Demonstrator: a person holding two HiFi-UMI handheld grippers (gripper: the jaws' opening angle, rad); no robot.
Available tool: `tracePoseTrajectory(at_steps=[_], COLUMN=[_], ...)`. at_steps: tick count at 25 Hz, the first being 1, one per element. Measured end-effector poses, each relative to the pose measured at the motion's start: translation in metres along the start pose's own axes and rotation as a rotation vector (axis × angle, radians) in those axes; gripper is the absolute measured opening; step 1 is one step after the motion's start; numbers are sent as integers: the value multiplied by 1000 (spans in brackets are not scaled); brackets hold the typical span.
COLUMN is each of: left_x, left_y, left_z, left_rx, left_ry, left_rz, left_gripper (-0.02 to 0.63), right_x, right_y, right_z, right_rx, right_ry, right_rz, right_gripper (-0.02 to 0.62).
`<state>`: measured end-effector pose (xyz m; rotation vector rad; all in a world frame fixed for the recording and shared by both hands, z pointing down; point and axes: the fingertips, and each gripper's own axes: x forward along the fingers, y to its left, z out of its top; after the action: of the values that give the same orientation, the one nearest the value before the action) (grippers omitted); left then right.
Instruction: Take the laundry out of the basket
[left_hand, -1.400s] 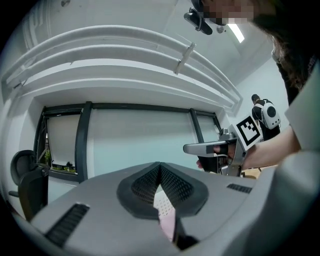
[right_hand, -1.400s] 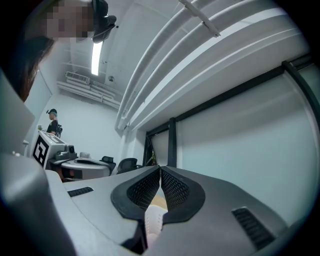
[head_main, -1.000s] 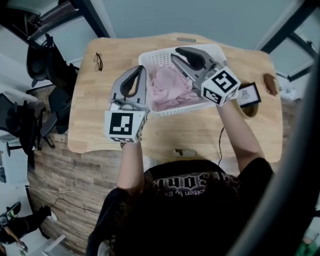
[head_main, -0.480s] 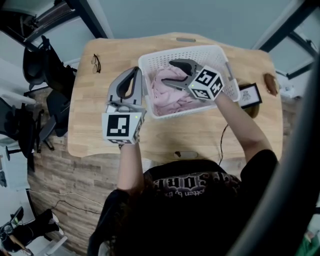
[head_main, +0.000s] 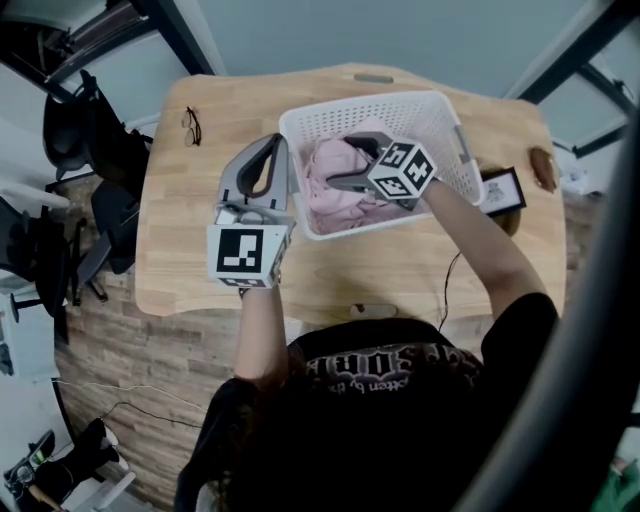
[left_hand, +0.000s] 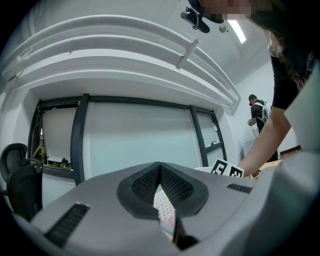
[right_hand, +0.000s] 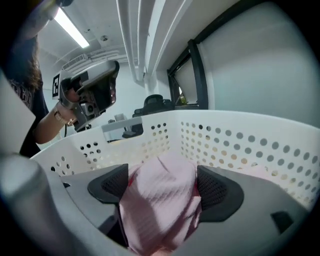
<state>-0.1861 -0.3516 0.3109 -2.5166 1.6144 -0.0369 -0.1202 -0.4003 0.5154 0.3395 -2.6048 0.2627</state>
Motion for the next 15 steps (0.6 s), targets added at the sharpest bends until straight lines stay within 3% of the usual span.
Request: tracePoseTrajectory(at_steps=[9,15], left_x=[-3,-9], left_y=[2,1], left_z=[-2,-4], left_rx=[-2,1], left_ry=[12,20], left_rz=[-6,-5], left_gripper=[-3,-3], right_x=[8,4], right_y=[-3,-3], right_z=[-28,-25], right_rx=[-109,-100], right_ry=[150,174], right_rz=[-45,-44], right_gripper=[414,268])
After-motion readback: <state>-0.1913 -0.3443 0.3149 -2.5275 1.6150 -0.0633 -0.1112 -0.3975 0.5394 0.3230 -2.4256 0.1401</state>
